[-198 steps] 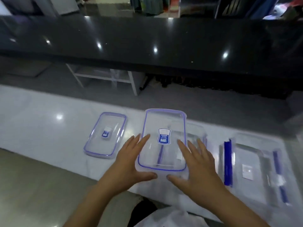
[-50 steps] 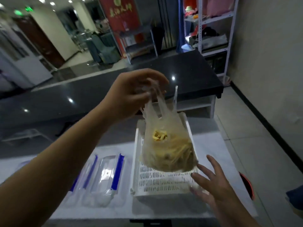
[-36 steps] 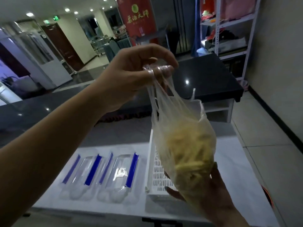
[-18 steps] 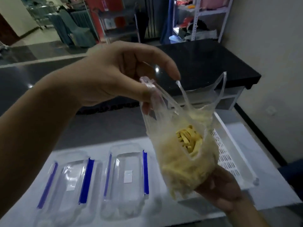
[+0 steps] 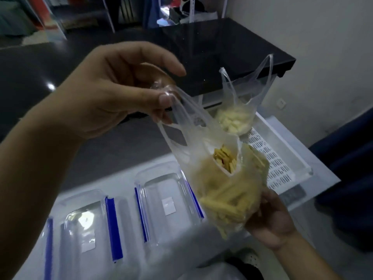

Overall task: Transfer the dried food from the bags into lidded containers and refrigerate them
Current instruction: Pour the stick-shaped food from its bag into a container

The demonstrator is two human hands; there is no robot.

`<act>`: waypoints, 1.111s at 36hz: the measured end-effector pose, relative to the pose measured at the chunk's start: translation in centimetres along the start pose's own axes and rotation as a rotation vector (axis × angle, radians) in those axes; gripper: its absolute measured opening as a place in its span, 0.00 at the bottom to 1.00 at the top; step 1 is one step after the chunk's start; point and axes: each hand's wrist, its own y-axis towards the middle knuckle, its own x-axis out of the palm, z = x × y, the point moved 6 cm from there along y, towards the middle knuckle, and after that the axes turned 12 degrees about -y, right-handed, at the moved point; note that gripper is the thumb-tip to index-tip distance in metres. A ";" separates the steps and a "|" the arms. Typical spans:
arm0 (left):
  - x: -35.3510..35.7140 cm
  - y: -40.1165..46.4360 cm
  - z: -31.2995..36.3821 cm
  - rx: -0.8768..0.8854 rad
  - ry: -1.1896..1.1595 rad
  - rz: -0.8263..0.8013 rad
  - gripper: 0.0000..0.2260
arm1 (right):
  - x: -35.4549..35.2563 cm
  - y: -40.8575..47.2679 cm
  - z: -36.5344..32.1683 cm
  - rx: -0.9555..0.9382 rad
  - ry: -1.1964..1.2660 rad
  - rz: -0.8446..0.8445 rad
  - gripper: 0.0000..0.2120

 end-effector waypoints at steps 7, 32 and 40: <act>-2.2 -4.4 -4.5 -0.037 -0.107 0.135 0.13 | -0.7 -0.8 -1.4 -0.025 -0.328 0.197 0.24; -2.1 -16.4 -14.6 -0.200 -0.108 0.785 0.11 | -2.7 -0.2 -2.9 0.145 -0.888 0.393 0.26; -1.8 -17.3 -14.4 -0.185 -0.099 0.826 0.11 | -1.9 0.2 -3.1 0.177 -0.911 0.347 0.21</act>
